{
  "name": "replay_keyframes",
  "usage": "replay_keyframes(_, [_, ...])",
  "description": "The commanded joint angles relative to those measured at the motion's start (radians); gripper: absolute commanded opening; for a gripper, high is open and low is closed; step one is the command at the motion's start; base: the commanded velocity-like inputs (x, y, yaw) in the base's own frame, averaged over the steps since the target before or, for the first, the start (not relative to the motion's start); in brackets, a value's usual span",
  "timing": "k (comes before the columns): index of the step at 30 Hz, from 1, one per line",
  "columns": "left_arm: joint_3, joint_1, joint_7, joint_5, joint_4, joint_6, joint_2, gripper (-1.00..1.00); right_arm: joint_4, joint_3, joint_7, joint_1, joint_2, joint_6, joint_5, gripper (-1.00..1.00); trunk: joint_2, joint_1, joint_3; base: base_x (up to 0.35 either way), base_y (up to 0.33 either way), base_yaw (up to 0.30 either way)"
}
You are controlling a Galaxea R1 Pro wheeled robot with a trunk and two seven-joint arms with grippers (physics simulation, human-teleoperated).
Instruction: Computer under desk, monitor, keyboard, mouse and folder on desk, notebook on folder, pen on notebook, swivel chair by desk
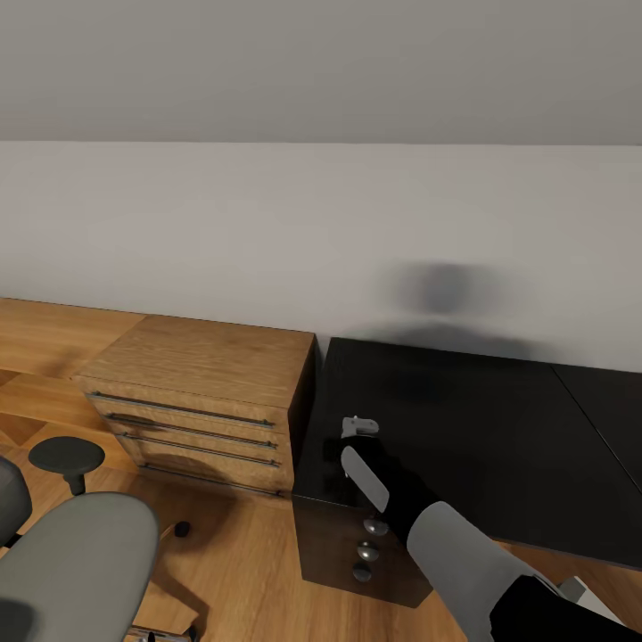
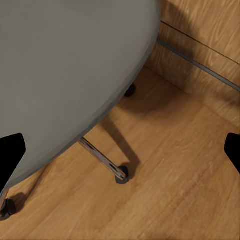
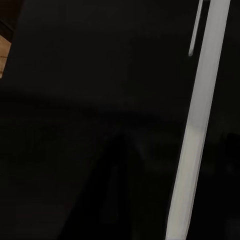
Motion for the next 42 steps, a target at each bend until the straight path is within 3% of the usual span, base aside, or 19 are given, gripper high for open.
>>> replay_keyframes(1, [-0.007, 0.000, 0.009, 0.004, -0.002, -0.003, 0.002, 1.00, 0.067, 0.003, -0.011, 0.000, 0.000, 0.002, -0.038, -1.00, 0.000, 0.000, -0.001, 0.000, 0.000, 0.000])
replay_keyframes(11, [-0.007, 0.000, 0.009, 0.004, -0.002, -0.003, 0.002, 1.00, 0.067, -0.035, -0.011, -0.001, 0.000, 0.036, -0.038, -1.00, 0.000, 0.000, -0.001, 0.000, 0.000, 0.000])
replay_keyframes(42, [-0.007, 0.001, 0.009, 0.004, -0.002, -0.003, 0.002, 1.00, 0.038, -0.039, -0.011, -0.001, 0.000, 0.092, -0.040, -1.00, 0.000, 0.000, -0.001, 0.000, 0.000, 0.000])
